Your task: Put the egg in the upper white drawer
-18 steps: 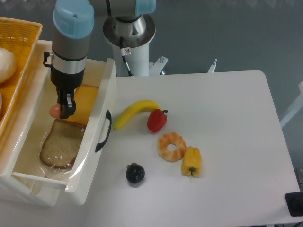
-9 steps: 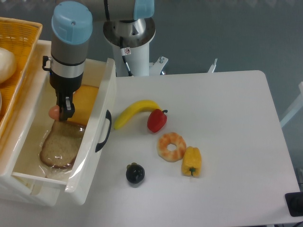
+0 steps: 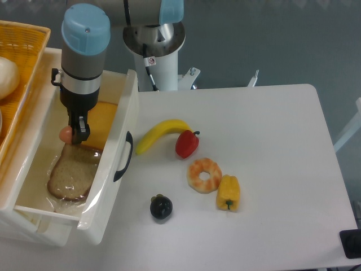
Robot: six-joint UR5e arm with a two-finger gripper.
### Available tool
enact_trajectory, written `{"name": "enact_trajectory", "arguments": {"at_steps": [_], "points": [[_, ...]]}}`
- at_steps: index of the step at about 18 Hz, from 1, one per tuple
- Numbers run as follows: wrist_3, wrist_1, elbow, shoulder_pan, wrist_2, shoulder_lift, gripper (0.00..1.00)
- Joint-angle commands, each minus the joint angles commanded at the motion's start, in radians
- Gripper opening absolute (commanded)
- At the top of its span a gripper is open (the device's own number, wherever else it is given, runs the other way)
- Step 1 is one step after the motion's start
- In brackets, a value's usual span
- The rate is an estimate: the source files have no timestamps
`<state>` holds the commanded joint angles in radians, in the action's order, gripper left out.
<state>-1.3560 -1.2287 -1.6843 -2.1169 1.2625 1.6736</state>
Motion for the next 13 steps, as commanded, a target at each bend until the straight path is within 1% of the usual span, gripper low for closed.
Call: {"name": "enact_trajectory", "arguments": {"at_steps": [13], "points": [[0.003, 0.0, -0.002, 0.011, 0.0, 0.011, 0.45]]}}
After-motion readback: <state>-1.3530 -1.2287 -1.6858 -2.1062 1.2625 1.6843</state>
